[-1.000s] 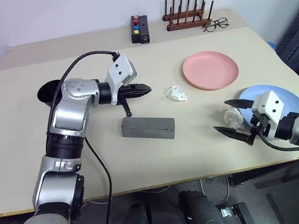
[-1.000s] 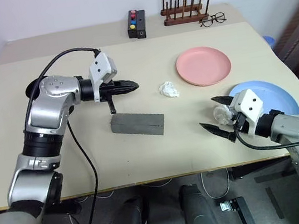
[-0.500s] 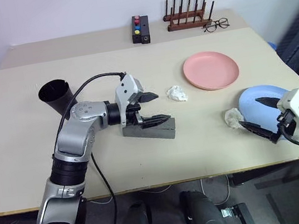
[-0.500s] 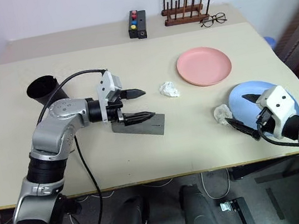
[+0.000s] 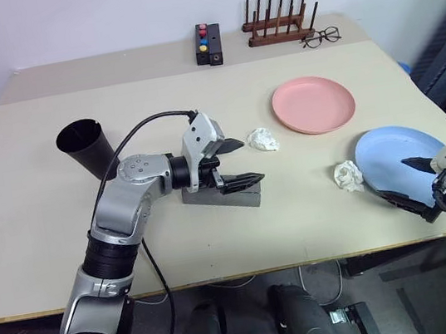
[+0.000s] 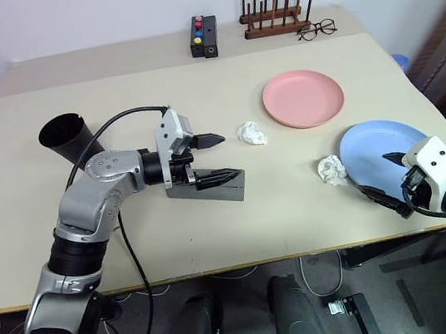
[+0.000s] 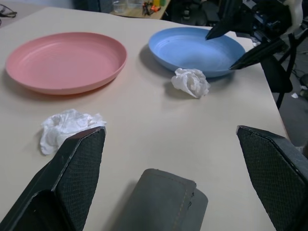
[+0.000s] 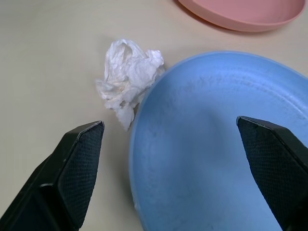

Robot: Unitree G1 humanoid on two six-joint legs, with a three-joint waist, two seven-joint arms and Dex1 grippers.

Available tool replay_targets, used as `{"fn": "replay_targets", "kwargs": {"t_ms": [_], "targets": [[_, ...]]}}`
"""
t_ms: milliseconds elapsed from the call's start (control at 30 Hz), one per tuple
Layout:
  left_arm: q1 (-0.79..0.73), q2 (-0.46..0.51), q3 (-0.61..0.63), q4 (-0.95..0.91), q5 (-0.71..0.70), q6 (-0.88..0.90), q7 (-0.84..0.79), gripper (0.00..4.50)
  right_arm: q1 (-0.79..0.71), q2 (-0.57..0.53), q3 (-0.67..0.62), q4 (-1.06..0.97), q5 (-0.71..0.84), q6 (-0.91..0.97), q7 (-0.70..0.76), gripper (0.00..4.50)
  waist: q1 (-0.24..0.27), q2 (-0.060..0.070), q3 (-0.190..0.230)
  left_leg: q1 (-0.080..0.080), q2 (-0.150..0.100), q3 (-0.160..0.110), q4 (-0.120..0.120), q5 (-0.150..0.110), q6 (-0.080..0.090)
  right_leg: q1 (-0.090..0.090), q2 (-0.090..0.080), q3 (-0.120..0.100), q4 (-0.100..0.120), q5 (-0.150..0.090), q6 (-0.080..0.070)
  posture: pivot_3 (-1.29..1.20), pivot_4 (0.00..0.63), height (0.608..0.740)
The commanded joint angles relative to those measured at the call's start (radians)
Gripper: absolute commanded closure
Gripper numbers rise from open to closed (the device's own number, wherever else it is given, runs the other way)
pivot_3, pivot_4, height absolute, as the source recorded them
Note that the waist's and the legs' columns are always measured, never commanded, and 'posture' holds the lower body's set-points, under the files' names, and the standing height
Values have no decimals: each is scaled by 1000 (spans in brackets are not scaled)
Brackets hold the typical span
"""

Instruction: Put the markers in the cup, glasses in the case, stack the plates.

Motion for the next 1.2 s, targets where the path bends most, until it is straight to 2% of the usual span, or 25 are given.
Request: {"fn": "replay_targets", "kwargs": {"t_ms": [33,333,400,467,667,700,900,1200], "targets": [[3,3,-10,-48,-3,-31,13,54,-24,1,21,16,-6,-23,8,0,0,0,0,0,0,0,0,0,0,0,0,0,0,0,0,0,150,740],[15,16,-36,-63,9,-52,38,54,-85,21,116,141,-44,-79,15,0,0,0,0,0,0,0,0,0,0,0,0,0,0,0,0,0,150,740],[23,23,-41,-64,13,-59,38,0,-102,24,132,185,-57,-101,10,518,0,0,0,0,0,0,0,0,0,0,0,0,0,0,0,0,150,740],[30,28,-41,-65,12,-62,40,0,-116,29,140,226,-65,-124,11,1236,0,0,0,0,0,0,0,0,0,0,0,0,0,0,0,0,150,740],[54,42,-42,-64,12,-69,43,0,-138,35,155,310,-78,-184,15,4231,-2,-1,-1,2,0,1,0,0,0,2,0,0,-1,0,0,0,150,740],[58,43,-42,-66,11,-68,43,0,-139,36,157,313,-84,-191,7,4452,-3,-3,-1,3,0,1,0,0,0,4,0,0,-1,0,0,0,150,740],[69,54,-43,-79,0,-76,30,0,-144,33,159,266,-93,-182,-22,4452,-2,-3,-1,13,0,1,-1,0,0,15,0,0,-5,-1,1,0,150,740],[69,57,-32,-80,-16,-85,9,0,-236,5,167,184,-114,-149,-51,4452,-3,-2,0,13,1,1,-1,0,0,15,0,0,-5,-2,1,0,150,740]]}}
